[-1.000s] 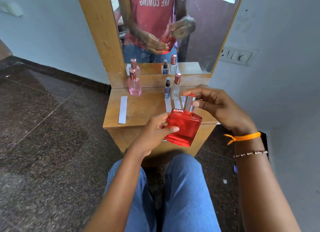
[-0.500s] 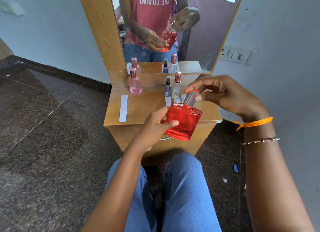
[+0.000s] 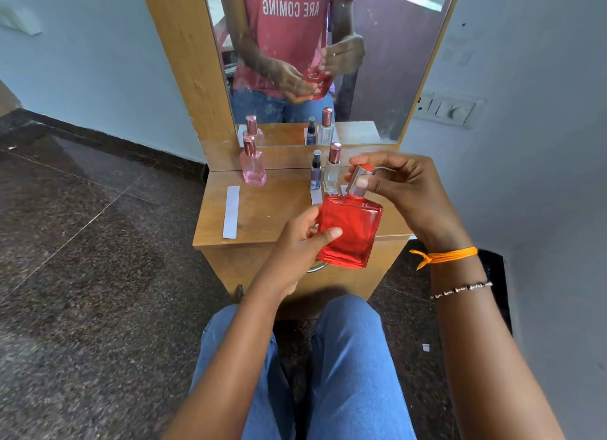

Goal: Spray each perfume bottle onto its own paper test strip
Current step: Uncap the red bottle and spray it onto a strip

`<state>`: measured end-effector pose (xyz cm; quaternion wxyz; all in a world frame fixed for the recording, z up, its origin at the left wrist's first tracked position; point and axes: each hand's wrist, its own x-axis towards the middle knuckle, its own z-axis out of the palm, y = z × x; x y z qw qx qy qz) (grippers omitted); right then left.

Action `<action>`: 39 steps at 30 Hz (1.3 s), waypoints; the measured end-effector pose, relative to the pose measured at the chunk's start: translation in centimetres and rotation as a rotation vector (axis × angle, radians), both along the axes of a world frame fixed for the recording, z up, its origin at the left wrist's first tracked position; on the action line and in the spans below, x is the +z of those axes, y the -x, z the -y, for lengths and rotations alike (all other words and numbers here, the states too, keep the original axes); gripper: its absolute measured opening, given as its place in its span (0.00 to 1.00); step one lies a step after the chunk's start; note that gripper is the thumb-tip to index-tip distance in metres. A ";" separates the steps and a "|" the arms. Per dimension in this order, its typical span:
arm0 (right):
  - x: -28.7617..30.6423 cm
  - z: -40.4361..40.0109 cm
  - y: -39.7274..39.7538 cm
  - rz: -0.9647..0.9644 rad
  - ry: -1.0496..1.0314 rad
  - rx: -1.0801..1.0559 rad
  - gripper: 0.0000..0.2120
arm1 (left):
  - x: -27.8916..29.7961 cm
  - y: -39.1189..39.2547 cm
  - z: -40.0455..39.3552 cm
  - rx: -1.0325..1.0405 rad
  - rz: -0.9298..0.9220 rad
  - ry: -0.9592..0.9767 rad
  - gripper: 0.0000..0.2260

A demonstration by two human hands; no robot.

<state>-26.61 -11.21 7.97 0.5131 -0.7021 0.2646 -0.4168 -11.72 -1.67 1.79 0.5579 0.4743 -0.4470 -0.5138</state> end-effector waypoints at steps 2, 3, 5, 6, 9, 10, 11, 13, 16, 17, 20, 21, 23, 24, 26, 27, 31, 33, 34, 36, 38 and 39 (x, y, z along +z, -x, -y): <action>0.4 0.0 -0.2 -0.043 0.071 -0.053 0.13 | 0.0 0.1 0.2 0.035 0.047 0.005 0.14; 0.6 0.0 -0.3 -0.070 0.105 -0.059 0.14 | 0.0 0.2 0.3 0.047 0.065 0.005 0.14; 0.8 0.1 -0.3 -0.110 0.117 -0.019 0.15 | -0.1 0.1 0.3 0.047 0.081 0.006 0.14; 0.8 0.1 -0.1 -0.107 0.093 0.016 0.15 | -0.1 0.1 0.3 0.035 0.078 0.007 0.14; 0.9 0.1 0.2 -0.039 0.001 0.056 0.14 | -0.1 0.0 0.2 -0.004 0.005 0.011 0.14; 0.8 0.1 0.2 -0.020 -0.014 0.045 0.13 | -0.1 0.0 0.2 -0.005 -0.017 0.011 0.13; 0.7 0.0 0.1 -0.010 -0.018 0.027 0.13 | -0.1 0.0 0.3 0.001 -0.030 0.013 0.13; 0.5 -0.3 -0.2 -0.001 -0.018 -0.019 0.12 | -0.1 0.1 0.4 0.020 -0.039 0.019 0.13; 0.2 -0.8 -0.6 0.012 -0.010 -0.128 0.13 | -0.1 0.6 0.5 0.063 -0.022 0.035 0.14; 0.1 -0.9 -0.7 0.006 -0.002 -0.175 0.13 | -0.1 0.9 0.5 0.084 -0.012 0.041 0.14; -0.5 -1.1 -1.1 -0.056 0.032 -0.315 0.13 | -0.4 1.5 0.8 0.187 0.096 0.020 0.14; -0.7 -1.2 -1.3 -0.084 0.034 -0.358 0.13 | -0.5 1.7 0.9 0.219 0.141 0.006 0.14; -1.1 -1.4 -1.6 -0.122 0.043 -0.418 0.13 | -0.7 2.1 0.9 0.260 0.191 -0.003 0.14; -1.2 -1.5 -1.8 -0.139 0.059 -0.432 0.12 | -0.8 2.1 0.8 0.268 0.209 0.001 0.15; -1.2 -1.2 -1.5 -0.180 0.092 -0.402 0.10 | -0.9 1.8 0.6 0.227 0.214 0.011 0.15; -0.9 -0.8 -1.1 -0.187 0.088 -0.327 0.08 | -0.8 1.3 0.5 0.161 0.174 0.015 0.14; 0.4 0.6 0.4 -0.056 -0.048 0.254 0.09 | -0.1 -0.3 0.2 -0.197 -0.036 0.013 0.13; 0.8 0.6 -0.1 0.068 -0.145 0.460 0.10 | 0.2 -0.2 0.3 -0.267 -0.091 -0.011 0.14; 0.9 0.4 -0.5 0.121 -0.192 0.536 0.09 | 0.4 -0.1 0.3 -0.273 -0.105 -0.017 0.15; 0.7 0.3 -1.0 0.137 -0.211 0.566 0.04 | 0.2 0.2 0.3 -0.236 -0.116 -0.006 0.13; 0.4 0.4 -1.2 0.094 -0.196 0.431 0.04 | 0.0 0.4 0.2 -0.159 -0.124 0.012 0.12; 0.2 0.5 -1.2 0.080 -0.203 0.353 0.06 | -0.1 0.6 0.1 -0.119 -0.113 0.023 0.12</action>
